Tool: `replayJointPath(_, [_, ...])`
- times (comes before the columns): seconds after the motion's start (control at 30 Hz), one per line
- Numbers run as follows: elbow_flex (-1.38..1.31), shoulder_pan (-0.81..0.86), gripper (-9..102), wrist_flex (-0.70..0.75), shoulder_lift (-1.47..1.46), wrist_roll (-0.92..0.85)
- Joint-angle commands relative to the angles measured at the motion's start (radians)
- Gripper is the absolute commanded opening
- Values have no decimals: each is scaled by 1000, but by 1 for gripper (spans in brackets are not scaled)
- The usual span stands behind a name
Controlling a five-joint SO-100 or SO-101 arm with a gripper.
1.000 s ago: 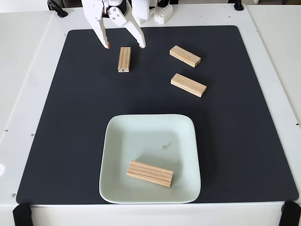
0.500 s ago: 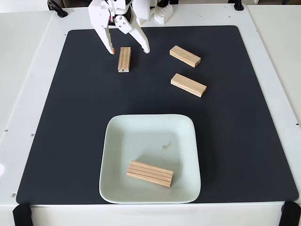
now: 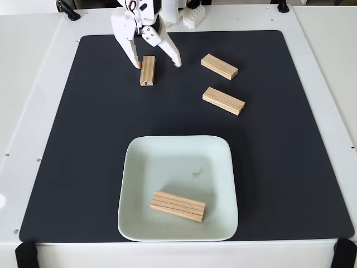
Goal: Pick up the wooden block and place them on the plate.
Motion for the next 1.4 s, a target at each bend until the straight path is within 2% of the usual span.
replayJointPath(0.0, [14,-2,43,-71,-25,-8])
replayJointPath(0.17, [-23,-2,43,-130,-126,-9])
replayJointPath(0.4, [-92,-25,43,-133,-204,-8])
replayJointPath(1.37, [89,-91,43,-118,-51,-6])
